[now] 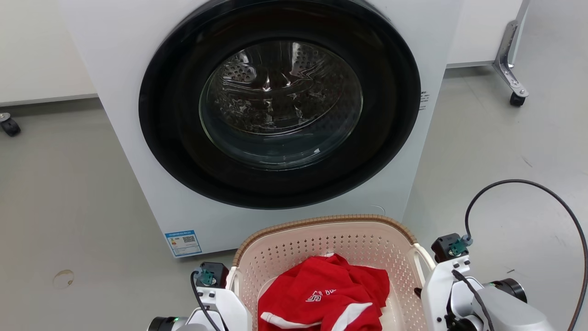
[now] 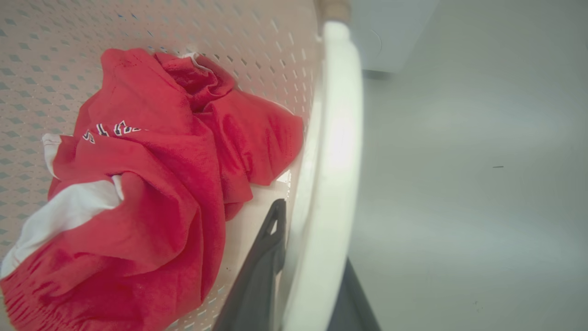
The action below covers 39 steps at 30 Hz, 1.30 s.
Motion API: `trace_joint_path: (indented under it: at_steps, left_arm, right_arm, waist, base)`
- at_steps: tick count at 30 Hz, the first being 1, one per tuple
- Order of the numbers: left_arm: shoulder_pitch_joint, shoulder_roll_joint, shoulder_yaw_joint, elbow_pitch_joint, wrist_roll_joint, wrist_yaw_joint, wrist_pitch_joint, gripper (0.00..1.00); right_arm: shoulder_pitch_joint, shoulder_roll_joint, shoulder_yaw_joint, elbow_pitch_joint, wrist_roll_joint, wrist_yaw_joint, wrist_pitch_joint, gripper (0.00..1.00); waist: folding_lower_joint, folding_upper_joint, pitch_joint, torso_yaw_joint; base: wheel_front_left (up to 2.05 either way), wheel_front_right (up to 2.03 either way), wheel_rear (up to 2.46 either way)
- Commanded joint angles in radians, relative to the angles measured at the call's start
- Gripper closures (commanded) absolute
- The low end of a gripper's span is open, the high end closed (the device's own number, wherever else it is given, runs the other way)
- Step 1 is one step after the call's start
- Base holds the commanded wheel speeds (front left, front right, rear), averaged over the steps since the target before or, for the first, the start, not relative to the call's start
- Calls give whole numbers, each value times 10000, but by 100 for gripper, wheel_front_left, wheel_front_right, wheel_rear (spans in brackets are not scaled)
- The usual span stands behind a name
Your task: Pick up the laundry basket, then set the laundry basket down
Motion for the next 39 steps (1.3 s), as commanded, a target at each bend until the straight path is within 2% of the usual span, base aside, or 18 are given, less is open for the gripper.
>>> trace_joint_path:
  at_steps: [1, 26, 39]
  left_arm:
    - [-206, 368, 52, -8, 112, -222, -80, 100]
    - [-321, 364, -130, 77, 73, -285, -99, 100]
    - [-442, 363, -185, 96, 72, -159, -253, 100]
  right_arm:
    - [-390, -293, 68, -40, -12, 63, -35, 100]
    - [-648, -293, 713, 25, 793, 63, -252, 100]
    - [-774, -292, 865, 58, 967, 63, -599, 100]
  waist:
    - [0, 0, 6, -11]
    - [0, 0, 137, -74]
    - [0, 0, 503, -74]
  base:
    - [0, 0, 0]
    - [0, 0, 0]
    - [0, 0, 0]
